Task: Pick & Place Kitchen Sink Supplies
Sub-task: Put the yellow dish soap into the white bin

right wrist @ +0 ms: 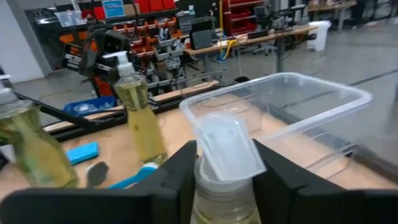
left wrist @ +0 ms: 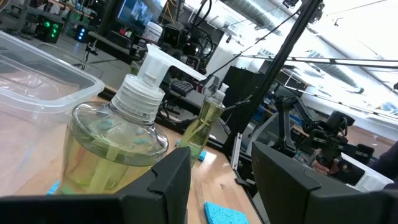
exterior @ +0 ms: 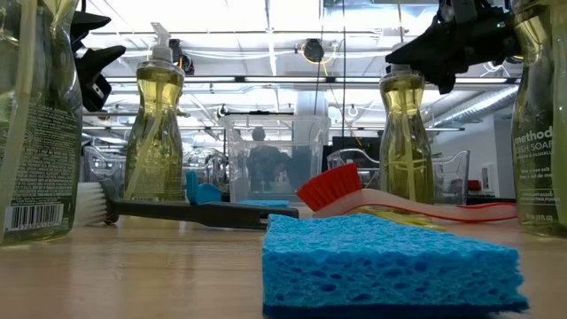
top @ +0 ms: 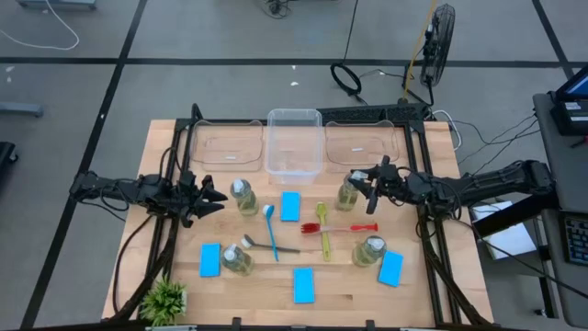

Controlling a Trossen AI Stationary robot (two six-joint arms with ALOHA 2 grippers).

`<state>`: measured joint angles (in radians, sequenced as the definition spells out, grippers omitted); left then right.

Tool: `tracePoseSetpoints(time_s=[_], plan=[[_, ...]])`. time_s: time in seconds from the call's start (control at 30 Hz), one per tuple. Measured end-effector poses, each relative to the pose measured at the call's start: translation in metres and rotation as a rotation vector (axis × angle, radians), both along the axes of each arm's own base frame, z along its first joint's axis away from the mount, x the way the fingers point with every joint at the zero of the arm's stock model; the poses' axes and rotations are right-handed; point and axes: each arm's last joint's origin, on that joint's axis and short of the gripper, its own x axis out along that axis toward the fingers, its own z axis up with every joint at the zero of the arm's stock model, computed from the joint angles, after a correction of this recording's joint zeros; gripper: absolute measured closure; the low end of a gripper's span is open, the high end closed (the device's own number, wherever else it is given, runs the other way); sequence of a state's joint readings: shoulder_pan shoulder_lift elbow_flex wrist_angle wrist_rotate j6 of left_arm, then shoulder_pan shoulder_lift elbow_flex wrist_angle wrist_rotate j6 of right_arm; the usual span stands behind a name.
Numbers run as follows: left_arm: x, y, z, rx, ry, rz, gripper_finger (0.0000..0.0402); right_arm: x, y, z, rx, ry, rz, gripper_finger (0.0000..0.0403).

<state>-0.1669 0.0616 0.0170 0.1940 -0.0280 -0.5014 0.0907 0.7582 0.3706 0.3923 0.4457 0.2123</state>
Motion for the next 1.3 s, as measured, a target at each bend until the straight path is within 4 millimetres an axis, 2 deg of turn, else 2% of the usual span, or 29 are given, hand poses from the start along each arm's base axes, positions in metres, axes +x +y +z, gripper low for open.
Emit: tracePoseSetpoints(time_s=[0.4,0.77,1.07,1.3], plan=[[0.000,0.000,0.000,-0.001,0.001,0.000,0.0231,0.000,0.000,0.003,0.018,-0.046,0.001,0.0301],[0.000,0.000,0.001,-0.003,-0.009,0.000,0.0231,0.000,0.000,0.019,0.053,-0.193,0.000,0.0301],[-0.003,0.001,0.013,-0.004,-0.140,0.005,0.0231,0.005,0.001,0.053,0.047,-0.200,0.003,0.0301],[-0.010,0.002,0.030,0.007,-0.335,0.021,0.0231,0.005,0.001,0.061,0.042,-0.168,0.002,0.0301]])
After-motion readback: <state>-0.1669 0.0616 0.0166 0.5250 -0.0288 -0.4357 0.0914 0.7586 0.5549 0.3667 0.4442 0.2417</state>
